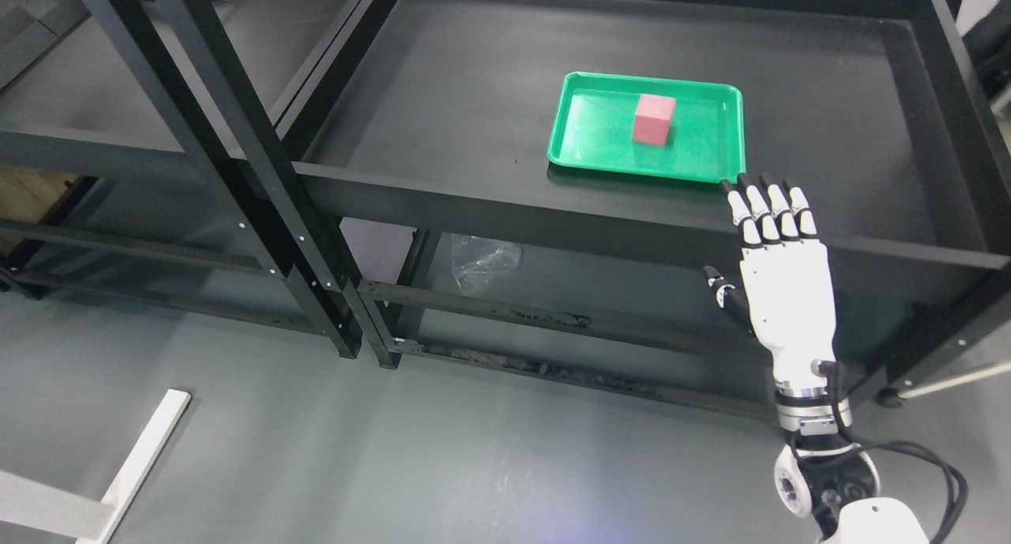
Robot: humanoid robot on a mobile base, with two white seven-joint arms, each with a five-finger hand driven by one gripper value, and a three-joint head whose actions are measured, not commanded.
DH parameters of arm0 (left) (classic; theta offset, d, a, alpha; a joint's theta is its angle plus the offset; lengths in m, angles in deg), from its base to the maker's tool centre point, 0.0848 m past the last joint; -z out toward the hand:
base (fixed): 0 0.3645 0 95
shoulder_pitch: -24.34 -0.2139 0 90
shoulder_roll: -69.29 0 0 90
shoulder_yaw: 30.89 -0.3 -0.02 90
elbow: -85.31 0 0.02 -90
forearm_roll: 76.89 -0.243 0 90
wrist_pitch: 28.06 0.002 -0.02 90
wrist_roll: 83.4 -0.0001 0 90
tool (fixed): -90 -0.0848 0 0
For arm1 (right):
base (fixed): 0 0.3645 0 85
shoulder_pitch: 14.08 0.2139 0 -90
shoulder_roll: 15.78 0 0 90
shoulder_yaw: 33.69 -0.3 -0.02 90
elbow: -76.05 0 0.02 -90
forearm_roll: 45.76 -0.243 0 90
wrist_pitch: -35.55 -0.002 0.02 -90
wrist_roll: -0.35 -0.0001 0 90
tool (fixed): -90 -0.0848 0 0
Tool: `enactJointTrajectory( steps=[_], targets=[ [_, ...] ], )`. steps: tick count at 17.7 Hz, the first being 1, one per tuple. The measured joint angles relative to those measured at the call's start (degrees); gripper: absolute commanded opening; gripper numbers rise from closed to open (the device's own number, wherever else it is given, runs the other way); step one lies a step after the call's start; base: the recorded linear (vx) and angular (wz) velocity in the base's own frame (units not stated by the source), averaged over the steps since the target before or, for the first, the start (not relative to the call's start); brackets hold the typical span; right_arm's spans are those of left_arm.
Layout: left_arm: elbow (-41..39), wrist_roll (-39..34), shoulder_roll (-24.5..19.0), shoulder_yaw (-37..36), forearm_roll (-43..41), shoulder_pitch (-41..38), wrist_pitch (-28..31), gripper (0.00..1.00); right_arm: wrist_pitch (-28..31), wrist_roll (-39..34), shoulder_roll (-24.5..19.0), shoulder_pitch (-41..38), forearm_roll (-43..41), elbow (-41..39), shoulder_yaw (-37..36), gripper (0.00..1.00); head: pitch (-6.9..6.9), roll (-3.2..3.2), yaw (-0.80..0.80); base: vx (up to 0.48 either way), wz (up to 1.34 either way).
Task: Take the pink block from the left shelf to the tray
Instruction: 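Raise the right hand up toward the green tray on the shelf, then lower the right hand over the pink cube in the green tray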
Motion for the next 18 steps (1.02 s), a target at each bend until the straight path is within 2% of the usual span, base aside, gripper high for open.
enactJointTrajectory(
  steps=[5, 10, 18],
  targets=[
    [0.00, 0.00, 0.00, 0.00, 0.00, 0.00, 0.00, 1.00, 0.14, 1.36, -0.20, 0.57, 1.82, 0.00, 0.22, 1.00, 0.00, 0.00, 0.00, 0.228, 0.04],
    [0.00, 0.00, 0.00, 0.00, 0.00, 0.00, 0.00, 1.00, 0.34, -7.27, -0.35, 2.25, 1.90, 0.03, 0.33, 0.99, 0.00, 0.00, 0.00, 0.225, -0.01],
    [0.00, 0.00, 0.00, 0.00, 0.00, 0.00, 0.00, 1.00, -0.27, -19.68, -0.37, 2.96, -3.59, 0.22, 0.43, 0.99, 0.00, 0.00, 0.00, 0.205, -0.06]
  ],
)
